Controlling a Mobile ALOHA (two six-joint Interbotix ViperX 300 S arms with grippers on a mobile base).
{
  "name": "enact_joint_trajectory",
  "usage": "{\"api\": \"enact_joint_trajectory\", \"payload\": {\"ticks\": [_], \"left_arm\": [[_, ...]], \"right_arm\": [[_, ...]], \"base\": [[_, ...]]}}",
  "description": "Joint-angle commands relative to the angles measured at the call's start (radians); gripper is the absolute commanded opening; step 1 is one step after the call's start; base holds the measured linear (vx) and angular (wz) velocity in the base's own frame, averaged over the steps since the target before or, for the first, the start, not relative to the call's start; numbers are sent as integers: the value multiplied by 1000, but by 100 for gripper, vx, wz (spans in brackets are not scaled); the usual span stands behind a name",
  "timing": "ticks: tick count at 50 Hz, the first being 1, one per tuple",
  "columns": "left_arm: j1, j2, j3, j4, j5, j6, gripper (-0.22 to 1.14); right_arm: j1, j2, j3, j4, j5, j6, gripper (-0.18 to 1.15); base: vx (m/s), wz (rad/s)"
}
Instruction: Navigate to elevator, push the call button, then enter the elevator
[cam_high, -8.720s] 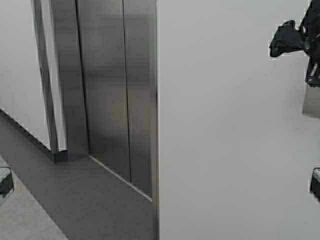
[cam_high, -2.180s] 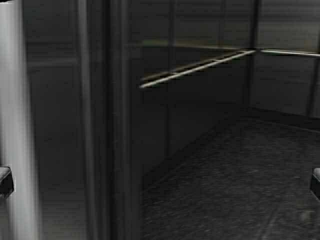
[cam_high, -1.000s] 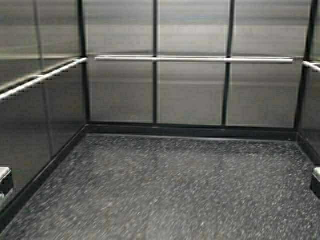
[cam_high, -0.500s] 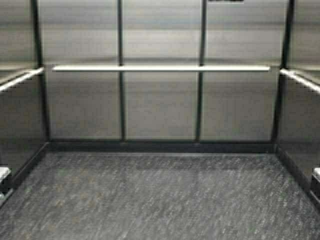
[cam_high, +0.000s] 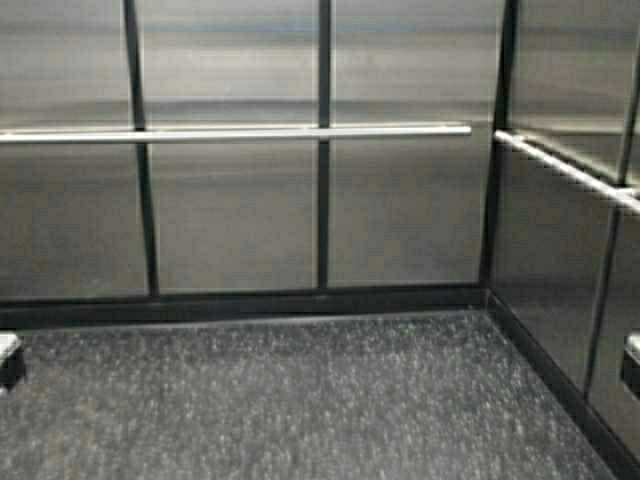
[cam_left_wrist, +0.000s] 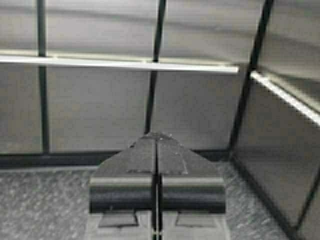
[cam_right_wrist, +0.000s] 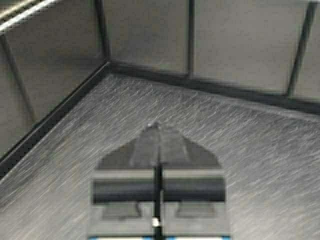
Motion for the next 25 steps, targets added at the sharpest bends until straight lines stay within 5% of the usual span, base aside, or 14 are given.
{"api": "enact_joint_trajectory", "payload": {"ticks": [1,25], "left_arm": [[-2,83,-17,11,-14,2,3],[-6,140,-11,-8,-14,5,3]], "right_arm": [[-20,3,-8,8,-6,-2,6],[-37,0,12,28,-26,-2,6]], "base": [[57,-1],[54,0]]}}
